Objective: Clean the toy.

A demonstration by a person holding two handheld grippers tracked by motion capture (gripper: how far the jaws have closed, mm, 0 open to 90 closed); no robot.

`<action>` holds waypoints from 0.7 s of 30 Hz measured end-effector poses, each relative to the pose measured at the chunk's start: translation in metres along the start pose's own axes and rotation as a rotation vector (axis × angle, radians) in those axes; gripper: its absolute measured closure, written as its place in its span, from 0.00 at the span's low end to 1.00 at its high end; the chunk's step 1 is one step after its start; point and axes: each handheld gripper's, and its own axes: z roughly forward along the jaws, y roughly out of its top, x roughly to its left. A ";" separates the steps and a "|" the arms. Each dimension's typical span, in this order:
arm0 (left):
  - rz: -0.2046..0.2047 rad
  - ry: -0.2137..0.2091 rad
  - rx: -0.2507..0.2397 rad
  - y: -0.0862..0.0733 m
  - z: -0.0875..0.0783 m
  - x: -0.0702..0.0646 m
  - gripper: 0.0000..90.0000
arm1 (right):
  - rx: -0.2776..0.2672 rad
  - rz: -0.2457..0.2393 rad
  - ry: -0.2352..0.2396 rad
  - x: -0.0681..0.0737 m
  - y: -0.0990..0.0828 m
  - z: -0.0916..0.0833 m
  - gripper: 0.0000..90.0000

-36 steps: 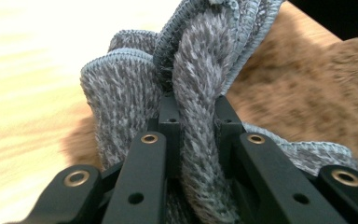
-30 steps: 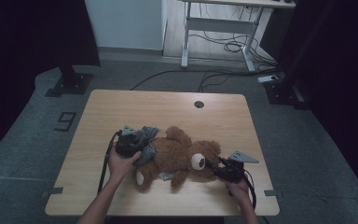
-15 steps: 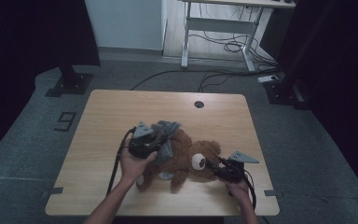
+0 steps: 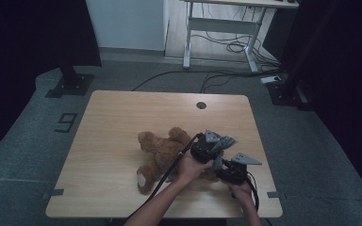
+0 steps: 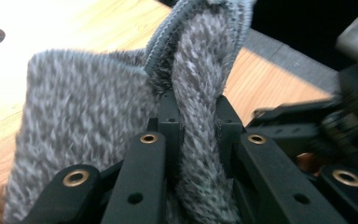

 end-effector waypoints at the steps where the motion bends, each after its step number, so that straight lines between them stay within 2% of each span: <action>1: 0.000 0.000 0.000 0.000 0.000 0.000 0.86 | 0.000 0.000 0.000 0.000 0.000 0.000 0.57; 3: -0.027 -0.007 -0.012 -0.004 -0.005 0.006 0.86 | 0.001 -0.003 0.000 0.000 0.000 0.000 0.57; 5: -0.028 0.010 -0.012 -0.006 -0.013 0.011 0.86 | 0.002 -0.010 -0.004 0.001 0.000 0.001 0.57; 6: -0.030 0.035 -0.014 -0.007 -0.021 0.017 0.86 | 0.001 -0.015 -0.009 0.002 0.000 0.001 0.57; 7: -0.030 0.035 -0.014 -0.007 -0.021 0.017 0.86 | 0.001 -0.015 -0.009 0.002 0.000 0.001 0.57; 8: -0.035 0.075 -0.007 -0.010 -0.032 0.025 0.87 | 0.002 -0.012 -0.007 0.002 0.000 0.000 0.57; 9: -0.035 0.075 -0.007 -0.010 -0.032 0.025 0.87 | 0.002 -0.012 -0.007 0.002 0.000 0.000 0.57; 10: -0.030 0.117 0.007 -0.015 -0.043 0.035 0.87 | 0.001 -0.012 -0.007 0.001 0.000 0.000 0.57; 11: -0.030 0.117 0.007 -0.015 -0.043 0.035 0.86 | 0.001 -0.012 -0.007 0.001 0.000 0.000 0.57; 13: -0.059 0.119 0.003 -0.025 -0.055 0.048 0.86 | 0.003 -0.012 -0.006 0.001 0.000 0.000 0.57; 16: -0.101 0.101 -0.040 -0.040 -0.073 0.064 0.86 | -0.002 -0.012 -0.006 0.001 0.000 0.000 0.57; 19: -0.101 0.127 -0.071 -0.048 -0.093 0.075 0.86 | -0.004 -0.007 -0.004 0.001 0.000 0.000 0.57; 20: -0.114 0.146 -0.082 -0.053 -0.105 0.085 0.86 | -0.004 -0.005 -0.003 0.001 0.000 0.000 0.57; 21: -0.114 0.146 -0.082 -0.053 -0.105 0.085 0.86 | -0.004 -0.005 -0.003 0.001 0.000 0.000 0.57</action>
